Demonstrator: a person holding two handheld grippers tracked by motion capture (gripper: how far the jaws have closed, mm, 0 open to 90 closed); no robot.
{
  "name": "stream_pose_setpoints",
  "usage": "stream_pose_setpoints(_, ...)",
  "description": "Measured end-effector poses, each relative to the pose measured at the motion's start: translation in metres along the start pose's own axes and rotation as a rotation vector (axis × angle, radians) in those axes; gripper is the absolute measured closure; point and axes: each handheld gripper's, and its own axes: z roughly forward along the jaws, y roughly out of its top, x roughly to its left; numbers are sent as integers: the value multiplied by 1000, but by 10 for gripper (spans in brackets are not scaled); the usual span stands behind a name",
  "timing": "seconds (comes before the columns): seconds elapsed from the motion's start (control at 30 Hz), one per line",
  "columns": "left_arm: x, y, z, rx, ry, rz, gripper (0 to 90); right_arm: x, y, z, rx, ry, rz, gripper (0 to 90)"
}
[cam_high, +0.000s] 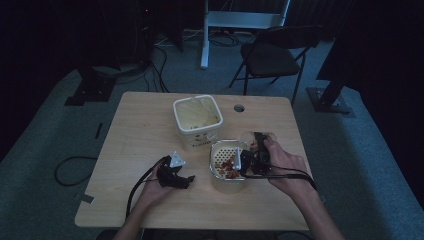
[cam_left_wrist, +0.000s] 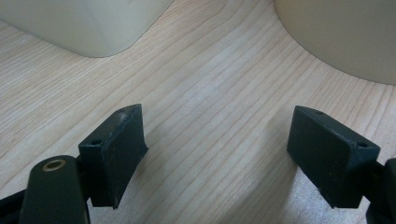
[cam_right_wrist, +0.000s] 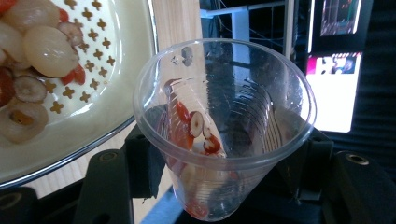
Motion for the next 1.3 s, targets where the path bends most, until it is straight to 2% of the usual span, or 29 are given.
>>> stream_pose_setpoints(0.1, 0, 0, 0, -1, 1, -1, 200, 5, 7, -3, 8, -42, -77, 410)
stream_pose_setpoints(0.23, 0, 0, 0, 2, 1, 3, 200, 13, 17, -12, 7, -104, -203, 415)
stream_pose_setpoints(0.3, 0, 0, 0, 2, 1, 2, 199, 17, 20, -13, 23, -134, -259, 416)
stream_pose_setpoints(0.4, 0, 0, 0, 2, 2, 4, 200, 18, 21, -11, 45, -178, -323, 417)
stream_pose_setpoints(0.67, 0, 0, 0, 1, 2, 3, 200, 21, 20, -7, 73, -197, -376, 419)
stream_pose_setpoints(0.87, 0, 0, 0, 2, 2, 3, 200, 23, 22, -10, 55, -193, -386, 420)
stream_pose_setpoints(0.97, 0, 0, 0, 2, 2, 4, 199, 23, 22, -8, 73, -198, -385, 420)
stream_pose_setpoints(1.07, 0, 0, 0, 2, 2, 5, 200, 30, 28, -15, 17, -183, -418, 423)
stream_pose_setpoints(1.13, 0, 0, 0, 2, 2, 4, 200, 27, 29, -16, 16, -192, -404, 423)
stream_pose_setpoints(1.2, 0, 0, 0, 2, 2, 4, 199, 21, 27, -12, 41, -204, -371, 423)
stream_pose_setpoints(1.23, 0, 0, 0, 2, 2, 4, 200, 22, 28, -12, 42, -203, -380, 423)
stream_pose_setpoints(1.3, 0, 0, 0, 2, 2, 4, 199, 25, 29, -16, 10, -183, -403, 424)
